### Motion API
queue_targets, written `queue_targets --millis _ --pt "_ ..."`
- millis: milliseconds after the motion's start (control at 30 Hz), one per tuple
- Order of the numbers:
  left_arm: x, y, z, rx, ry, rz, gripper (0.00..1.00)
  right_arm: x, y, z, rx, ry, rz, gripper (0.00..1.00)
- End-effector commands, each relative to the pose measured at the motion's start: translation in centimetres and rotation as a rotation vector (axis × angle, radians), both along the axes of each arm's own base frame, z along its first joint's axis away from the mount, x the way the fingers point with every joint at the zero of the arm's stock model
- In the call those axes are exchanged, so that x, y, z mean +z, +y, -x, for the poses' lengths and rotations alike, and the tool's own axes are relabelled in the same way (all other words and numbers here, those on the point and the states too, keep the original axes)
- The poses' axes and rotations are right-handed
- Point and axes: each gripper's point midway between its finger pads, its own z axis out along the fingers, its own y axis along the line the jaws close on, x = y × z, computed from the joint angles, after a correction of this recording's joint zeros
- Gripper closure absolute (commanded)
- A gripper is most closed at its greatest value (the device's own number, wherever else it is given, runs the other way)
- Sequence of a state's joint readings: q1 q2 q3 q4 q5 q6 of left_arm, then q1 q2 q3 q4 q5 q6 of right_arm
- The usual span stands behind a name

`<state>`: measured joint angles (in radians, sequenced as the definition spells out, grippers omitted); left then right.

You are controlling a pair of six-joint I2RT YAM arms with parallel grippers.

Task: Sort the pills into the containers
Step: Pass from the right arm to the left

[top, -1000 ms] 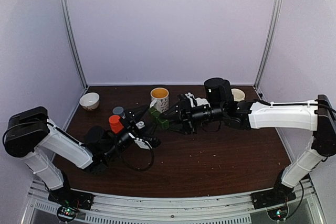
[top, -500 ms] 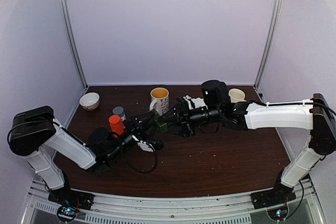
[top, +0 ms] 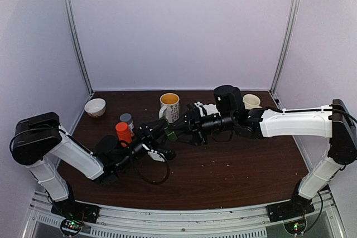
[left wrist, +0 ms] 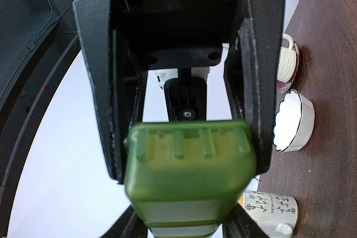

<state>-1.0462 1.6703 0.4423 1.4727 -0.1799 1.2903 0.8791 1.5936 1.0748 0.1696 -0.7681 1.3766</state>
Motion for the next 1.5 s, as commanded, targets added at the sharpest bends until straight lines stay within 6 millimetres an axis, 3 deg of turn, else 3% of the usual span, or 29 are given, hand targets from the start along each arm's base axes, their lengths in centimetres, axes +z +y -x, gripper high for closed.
queue_targets --millis 0,133,333,600,767,900,1033,1133,1367,1467 --pt "2.1 -0.2 0.2 -0.01 -0.041 0.072 0.6 1.6 0.5 -0.2 0.014 -0.023 -0.042 0.5" --pt "2.0 -0.1 0.1 -0.002 -0.037 0.071 0.64 1.6 0.4 -0.2 0.014 -0.023 -0.049 0.42" --pt "2.4 0.1 0.2 -0.017 0.0 0.118 0.66 2.4 -0.6 -0.8 -0.016 -0.052 -0.057 0.16" --pt "5.2 1.3 1.6 -0.163 0.206 0.375 0.63 4.7 -6.2 -3.1 -0.108 -0.284 0.09 0.13" --pt "6.9 2.9 3.3 -0.366 0.463 0.607 0.61 6.7 -8.7 -3.4 -0.071 -0.607 0.194 0.15" --pt "8.4 3.7 5.2 -0.565 0.642 0.712 0.59 9.2 -10.0 -1.8 0.008 -0.946 0.214 0.14" --pt "10.2 4.0 6.8 -0.757 0.814 0.754 0.58 11.5 -10.7 -0.7 0.004 -1.129 0.176 0.11" --pt "11.0 3.5 8.1 -0.89 0.927 0.731 0.57 12.5 -10.2 -0.3 -0.001 -1.182 0.129 0.12" --pt "11.8 2.0 9.7 -1.11 1.134 0.657 0.57 15.1 -7.6 5.2 0.18 -1.523 0.034 0.1" --pt "11.6 0.9 9.7 -1.151 1.214 0.621 0.58 16.1 -6.8 6.5 0.225 -1.615 0.014 0.06"
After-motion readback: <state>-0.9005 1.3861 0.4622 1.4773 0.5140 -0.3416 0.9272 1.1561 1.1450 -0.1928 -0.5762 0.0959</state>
